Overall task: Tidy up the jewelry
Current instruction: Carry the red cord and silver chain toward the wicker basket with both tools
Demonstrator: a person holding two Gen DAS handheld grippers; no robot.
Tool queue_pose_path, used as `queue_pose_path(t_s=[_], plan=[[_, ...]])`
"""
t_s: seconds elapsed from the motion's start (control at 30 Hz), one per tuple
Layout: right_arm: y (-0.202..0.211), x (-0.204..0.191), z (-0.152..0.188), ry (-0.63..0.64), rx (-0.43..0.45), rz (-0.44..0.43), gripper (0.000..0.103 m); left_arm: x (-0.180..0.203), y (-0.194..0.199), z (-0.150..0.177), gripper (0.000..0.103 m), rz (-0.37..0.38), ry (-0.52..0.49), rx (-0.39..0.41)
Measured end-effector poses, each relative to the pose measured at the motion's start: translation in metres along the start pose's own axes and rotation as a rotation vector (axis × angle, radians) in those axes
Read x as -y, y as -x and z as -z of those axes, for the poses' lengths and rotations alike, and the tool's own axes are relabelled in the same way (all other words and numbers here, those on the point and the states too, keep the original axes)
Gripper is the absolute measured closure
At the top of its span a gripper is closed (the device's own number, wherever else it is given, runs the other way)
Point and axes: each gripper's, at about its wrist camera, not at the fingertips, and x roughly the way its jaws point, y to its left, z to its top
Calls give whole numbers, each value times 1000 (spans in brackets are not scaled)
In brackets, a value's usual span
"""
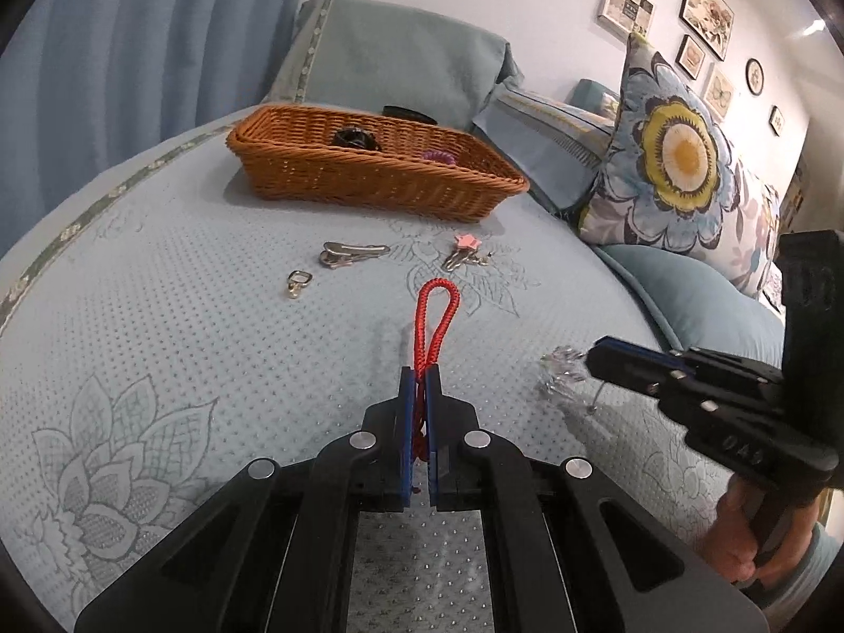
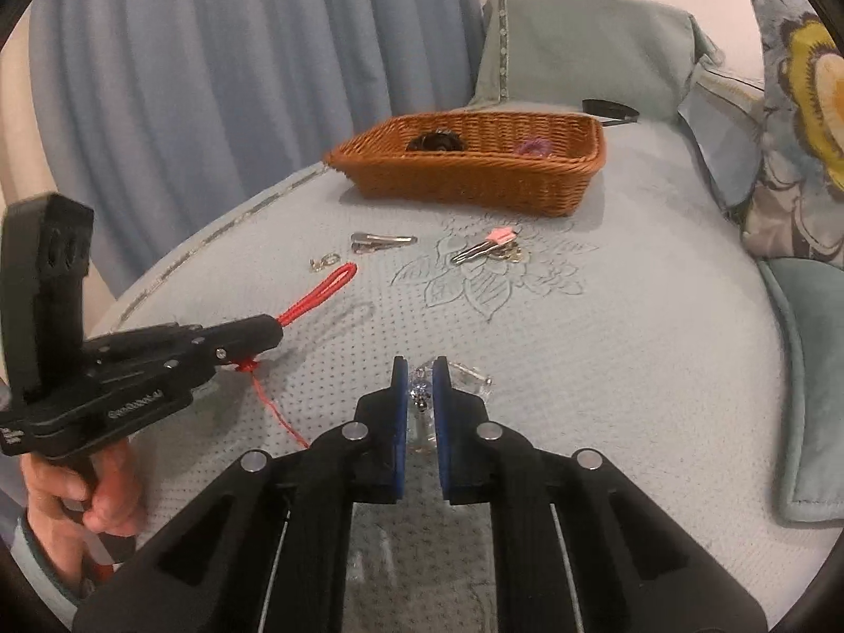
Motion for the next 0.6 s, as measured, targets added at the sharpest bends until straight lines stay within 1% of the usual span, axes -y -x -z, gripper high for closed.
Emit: queue_pose_path(t_s=[0.13, 0.27, 0.43, 0.53, 0.6], plan=[[9, 6, -5, -37, 12, -14, 96, -2, 1, 0, 102, -1, 2, 1], [19, 11, -11, -65, 28, -33, 96, -2, 8, -2, 102, 15, 7, 30], [32, 15, -18, -88, 50, -43, 96, -1, 19, -5, 102, 51, 21, 72], [39, 16, -25, -88, 64, -45, 96, 0, 24, -10, 102, 70, 41, 92], [43, 16, -33, -79, 82, -48, 96, 2, 29, -15, 102, 66, 44, 108]])
